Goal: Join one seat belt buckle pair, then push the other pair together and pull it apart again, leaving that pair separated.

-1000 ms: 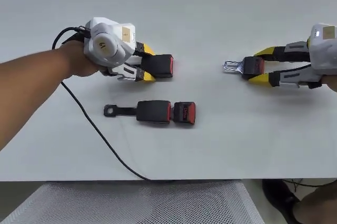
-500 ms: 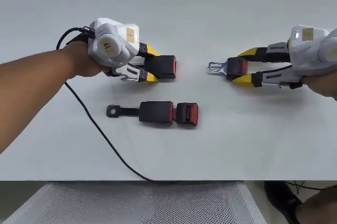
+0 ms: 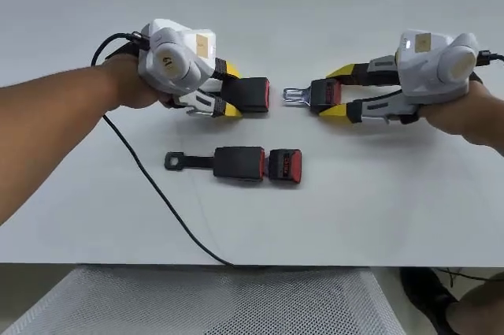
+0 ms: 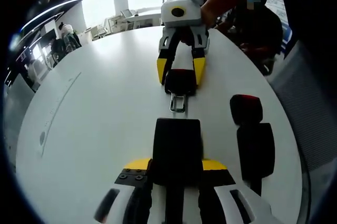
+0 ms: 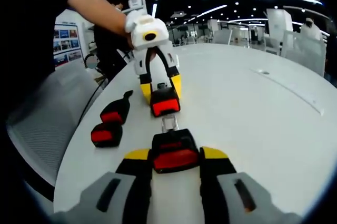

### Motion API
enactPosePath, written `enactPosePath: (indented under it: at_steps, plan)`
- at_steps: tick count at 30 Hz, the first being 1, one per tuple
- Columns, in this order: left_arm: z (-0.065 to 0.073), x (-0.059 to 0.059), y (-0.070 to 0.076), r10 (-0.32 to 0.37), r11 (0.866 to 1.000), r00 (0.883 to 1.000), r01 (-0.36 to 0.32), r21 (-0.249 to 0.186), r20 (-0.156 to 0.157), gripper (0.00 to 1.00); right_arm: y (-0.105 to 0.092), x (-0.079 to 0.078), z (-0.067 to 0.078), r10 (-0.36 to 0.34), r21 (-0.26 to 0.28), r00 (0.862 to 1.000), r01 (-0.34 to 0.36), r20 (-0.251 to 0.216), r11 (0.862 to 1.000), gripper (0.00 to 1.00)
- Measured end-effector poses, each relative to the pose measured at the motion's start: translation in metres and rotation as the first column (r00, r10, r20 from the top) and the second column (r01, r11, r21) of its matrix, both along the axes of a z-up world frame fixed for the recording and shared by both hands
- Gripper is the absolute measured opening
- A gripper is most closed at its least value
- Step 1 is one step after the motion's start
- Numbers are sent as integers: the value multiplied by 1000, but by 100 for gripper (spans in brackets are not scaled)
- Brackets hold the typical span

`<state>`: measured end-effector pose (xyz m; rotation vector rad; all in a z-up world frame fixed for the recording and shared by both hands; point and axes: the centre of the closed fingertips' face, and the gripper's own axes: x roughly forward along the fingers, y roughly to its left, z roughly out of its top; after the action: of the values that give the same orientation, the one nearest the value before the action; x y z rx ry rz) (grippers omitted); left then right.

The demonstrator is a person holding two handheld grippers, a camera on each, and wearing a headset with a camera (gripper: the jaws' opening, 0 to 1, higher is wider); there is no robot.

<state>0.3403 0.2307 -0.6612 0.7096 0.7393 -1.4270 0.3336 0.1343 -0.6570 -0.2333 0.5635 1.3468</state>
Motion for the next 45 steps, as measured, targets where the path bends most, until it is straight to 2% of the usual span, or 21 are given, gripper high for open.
enactPosePath:
  at_steps: [3, 10, 16, 30, 34, 38, 45]
  plan:
    - [0, 0, 0, 0, 1000, 1000, 0, 2, 0, 35, 4, 1, 0, 3, -4, 1000, -3, -12, 1000, 34]
    - [1, 0, 0, -1, 1000, 1000, 1, 5, 0, 35, 21, 4, 0, 29, -10, 1000, -29, 11, 1000, 34]
    - [1, -1, 0, -7, 1000, 1000, 7, 13, 1, 34, 41, 5, -1, 17, -8, 1000, -17, 12, 1000, 34]
    - [0, -2, -1, -14, 999, 1000, 14, 48, 1, 34, 40, 2, -1, -6, -25, 1000, 6, -8, 1000, 34]
    - [-1, -2, -2, -26, 998, 1000, 26, 64, 2, 34, 51, 2, 0, -6, -19, 1000, 6, -3, 1000, 34]
    - [-1, -3, -2, -37, 997, 999, 36, 70, 3, 33, 49, 1, 1, -15, -24, 1000, 15, -12, 1000, 34]
    - [-2, -3, -2, -39, 996, 999, 39, 79, 2, 33, 50, -2, 1, -29, -60, 1000, 29, -4, 998, 34]
